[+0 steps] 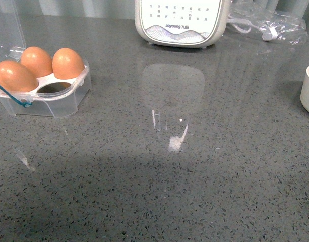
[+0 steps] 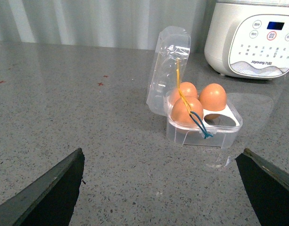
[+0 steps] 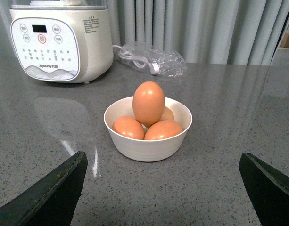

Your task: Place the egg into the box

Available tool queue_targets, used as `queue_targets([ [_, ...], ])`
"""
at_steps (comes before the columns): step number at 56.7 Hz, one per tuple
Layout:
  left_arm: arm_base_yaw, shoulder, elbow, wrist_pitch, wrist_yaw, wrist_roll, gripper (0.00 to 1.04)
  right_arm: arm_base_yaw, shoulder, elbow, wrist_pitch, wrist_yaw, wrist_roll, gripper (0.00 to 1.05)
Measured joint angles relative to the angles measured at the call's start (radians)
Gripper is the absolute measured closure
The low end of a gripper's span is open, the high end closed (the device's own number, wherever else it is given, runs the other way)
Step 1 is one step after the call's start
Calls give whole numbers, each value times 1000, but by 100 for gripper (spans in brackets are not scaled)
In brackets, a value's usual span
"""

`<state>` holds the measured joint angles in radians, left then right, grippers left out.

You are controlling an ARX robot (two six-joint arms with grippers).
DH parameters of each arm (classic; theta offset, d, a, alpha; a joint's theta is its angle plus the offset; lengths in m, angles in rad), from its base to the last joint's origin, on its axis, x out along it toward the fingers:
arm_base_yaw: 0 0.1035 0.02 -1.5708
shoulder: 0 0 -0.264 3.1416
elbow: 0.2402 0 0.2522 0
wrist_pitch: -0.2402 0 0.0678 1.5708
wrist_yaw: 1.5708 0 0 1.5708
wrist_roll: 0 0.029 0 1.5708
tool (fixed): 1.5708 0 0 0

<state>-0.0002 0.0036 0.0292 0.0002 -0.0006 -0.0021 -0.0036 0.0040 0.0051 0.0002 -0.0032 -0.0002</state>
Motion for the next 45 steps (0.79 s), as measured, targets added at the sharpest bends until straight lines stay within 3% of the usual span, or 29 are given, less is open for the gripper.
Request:
queue_targets([
  [45, 0, 0, 0, 0, 0, 0, 7, 0, 0, 0, 0, 0, 0, 7],
])
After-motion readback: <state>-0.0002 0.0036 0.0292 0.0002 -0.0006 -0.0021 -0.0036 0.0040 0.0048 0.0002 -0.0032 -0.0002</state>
